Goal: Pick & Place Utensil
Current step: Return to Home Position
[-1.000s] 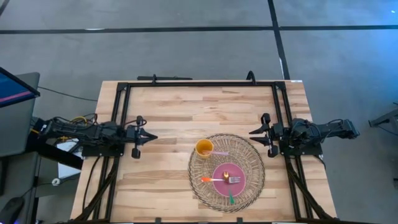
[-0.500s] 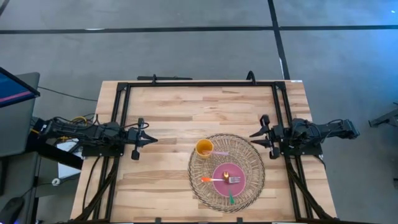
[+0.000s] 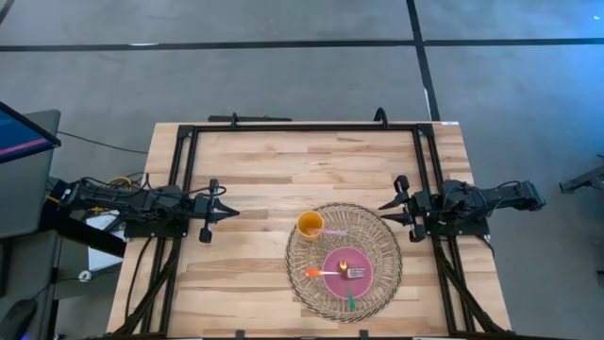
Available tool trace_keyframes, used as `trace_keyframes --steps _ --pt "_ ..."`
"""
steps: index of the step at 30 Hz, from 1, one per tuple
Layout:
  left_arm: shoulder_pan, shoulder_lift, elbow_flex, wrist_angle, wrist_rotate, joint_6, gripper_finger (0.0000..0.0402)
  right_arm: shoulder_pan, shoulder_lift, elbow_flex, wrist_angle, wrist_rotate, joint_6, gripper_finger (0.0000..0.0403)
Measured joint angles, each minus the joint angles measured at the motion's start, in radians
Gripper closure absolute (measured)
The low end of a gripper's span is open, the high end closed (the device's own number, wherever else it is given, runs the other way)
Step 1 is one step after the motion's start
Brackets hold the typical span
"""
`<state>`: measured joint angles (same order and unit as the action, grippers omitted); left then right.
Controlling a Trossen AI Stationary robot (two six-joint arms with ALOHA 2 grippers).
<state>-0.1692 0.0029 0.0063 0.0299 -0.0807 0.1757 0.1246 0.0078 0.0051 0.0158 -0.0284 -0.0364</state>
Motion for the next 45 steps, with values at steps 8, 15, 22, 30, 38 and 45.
trace_keyframes --steps 8,15,22,30,38,45 --pt "0.000 0.000 0.000 0.005 0.000 0.000 0.0394 0.000 0.000 0.000 0.000 0.002 0.001 0.0310" --pt "0.000 0.000 0.000 0.013 0.000 0.000 0.0394 0.000 0.000 0.000 0.000 0.002 0.003 0.0310" --pt "0.000 0.000 0.000 0.015 0.000 0.000 0.0394 0.000 0.000 0.000 0.000 0.002 0.003 0.0310" --pt "0.000 0.000 0.000 0.019 0.000 0.000 0.0394 0.000 0.000 0.000 0.000 0.002 0.003 0.0310" --pt "0.000 0.001 0.000 0.023 -0.001 0.000 0.0394 0.000 0.000 0.000 0.000 0.002 0.003 0.0310" --pt "0.000 0.002 0.000 0.023 -0.001 0.000 0.0394 0.000 0.000 0.000 0.000 0.002 0.002 0.0310"
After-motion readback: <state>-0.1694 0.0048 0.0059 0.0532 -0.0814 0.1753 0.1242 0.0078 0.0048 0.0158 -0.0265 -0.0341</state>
